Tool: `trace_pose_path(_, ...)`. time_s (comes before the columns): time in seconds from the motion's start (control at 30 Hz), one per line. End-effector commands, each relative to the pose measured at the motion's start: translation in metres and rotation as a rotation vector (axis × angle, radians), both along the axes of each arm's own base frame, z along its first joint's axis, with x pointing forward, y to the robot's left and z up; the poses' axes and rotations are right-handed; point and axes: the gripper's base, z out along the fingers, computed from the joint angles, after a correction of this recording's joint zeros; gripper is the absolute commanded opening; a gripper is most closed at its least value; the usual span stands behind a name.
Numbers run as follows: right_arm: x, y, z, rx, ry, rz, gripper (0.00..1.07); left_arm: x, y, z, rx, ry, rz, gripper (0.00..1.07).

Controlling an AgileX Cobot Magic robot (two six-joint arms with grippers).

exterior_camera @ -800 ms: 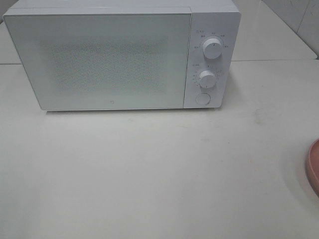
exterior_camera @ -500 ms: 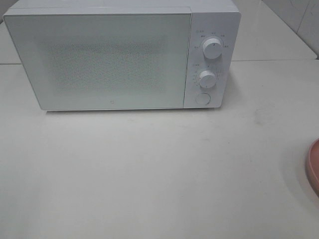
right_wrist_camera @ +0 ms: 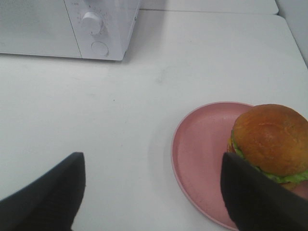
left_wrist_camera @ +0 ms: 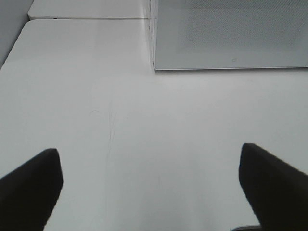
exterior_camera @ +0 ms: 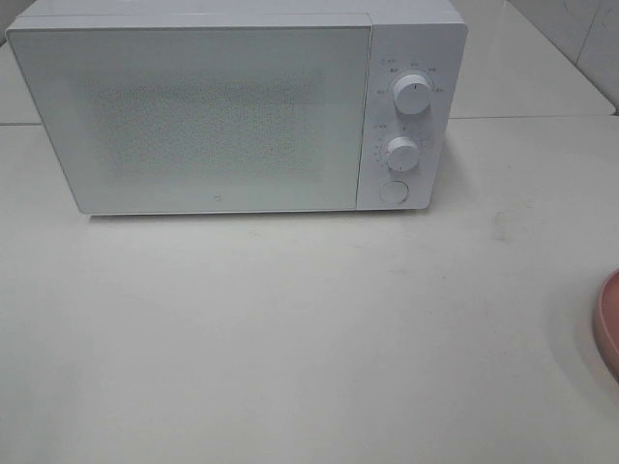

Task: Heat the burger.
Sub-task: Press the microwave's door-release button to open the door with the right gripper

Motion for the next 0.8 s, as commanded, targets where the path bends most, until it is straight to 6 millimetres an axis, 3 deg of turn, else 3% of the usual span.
trace_pose_path(0.03, 0.007, 0.002, 0.010, -0.007, -0.008, 0.007, 0.75, -0.003, 0.000, 0.000, -0.007, -0.035, -0.004, 0.91)
trace_pose_path(0.8, 0.069, 0.011, 0.024, -0.014, -0.008, 0.017, 0.75, -0.003, 0.000, 0.000, -0.007, -0.035, -0.004, 0.91)
